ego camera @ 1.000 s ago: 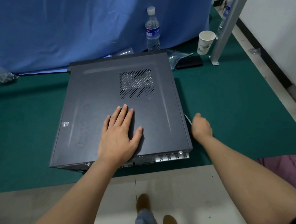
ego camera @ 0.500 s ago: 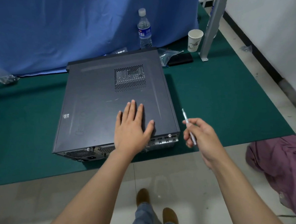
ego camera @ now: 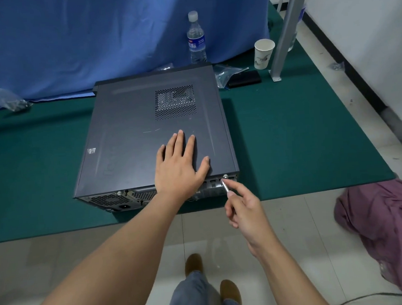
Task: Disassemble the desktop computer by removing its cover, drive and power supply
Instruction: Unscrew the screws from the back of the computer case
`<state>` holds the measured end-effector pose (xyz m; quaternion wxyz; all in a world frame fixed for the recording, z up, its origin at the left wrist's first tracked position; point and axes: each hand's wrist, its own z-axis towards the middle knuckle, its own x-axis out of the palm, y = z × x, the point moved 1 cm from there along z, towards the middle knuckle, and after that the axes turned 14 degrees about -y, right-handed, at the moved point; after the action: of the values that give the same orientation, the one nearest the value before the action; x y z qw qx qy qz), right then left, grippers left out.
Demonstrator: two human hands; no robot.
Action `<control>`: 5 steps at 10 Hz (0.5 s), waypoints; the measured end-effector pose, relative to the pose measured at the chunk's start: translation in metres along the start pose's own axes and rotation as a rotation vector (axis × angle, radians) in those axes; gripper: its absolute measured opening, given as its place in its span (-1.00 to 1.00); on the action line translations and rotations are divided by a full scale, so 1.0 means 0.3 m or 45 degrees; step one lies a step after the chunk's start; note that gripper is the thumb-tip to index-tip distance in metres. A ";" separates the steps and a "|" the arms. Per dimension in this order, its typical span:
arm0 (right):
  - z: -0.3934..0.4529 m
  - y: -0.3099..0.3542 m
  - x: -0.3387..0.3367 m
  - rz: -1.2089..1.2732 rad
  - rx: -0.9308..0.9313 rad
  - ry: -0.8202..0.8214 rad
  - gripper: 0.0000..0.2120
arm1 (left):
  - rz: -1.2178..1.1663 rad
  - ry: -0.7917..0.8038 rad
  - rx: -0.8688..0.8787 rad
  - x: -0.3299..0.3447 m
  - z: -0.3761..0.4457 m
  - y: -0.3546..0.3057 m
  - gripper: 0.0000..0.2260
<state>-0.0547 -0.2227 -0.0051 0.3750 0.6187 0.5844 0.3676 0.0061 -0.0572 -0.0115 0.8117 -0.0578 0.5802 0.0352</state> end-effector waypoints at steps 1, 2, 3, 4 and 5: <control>-0.014 0.001 0.017 0.063 0.027 -0.057 -0.67 | -0.007 0.002 -0.002 -0.001 -0.001 0.001 -0.35; -0.024 0.005 0.023 0.120 0.053 -0.087 -0.65 | -0.015 0.002 0.000 -0.002 0.000 0.001 -0.35; -0.025 0.007 0.020 0.154 0.070 -0.096 -0.66 | -0.013 0.009 0.004 0.000 0.000 0.000 -0.35; -0.020 0.004 0.019 0.173 0.087 -0.103 -0.69 | -0.014 0.011 0.003 0.002 0.002 0.003 -0.35; -0.015 -0.001 0.019 0.241 0.123 -0.093 -0.72 | -0.014 0.010 0.001 0.004 0.002 0.003 -0.35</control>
<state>-0.0587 -0.2168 -0.0031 0.3294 0.7016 0.5262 0.3498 0.0069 -0.0564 -0.0124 0.8095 -0.0607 0.5832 0.0302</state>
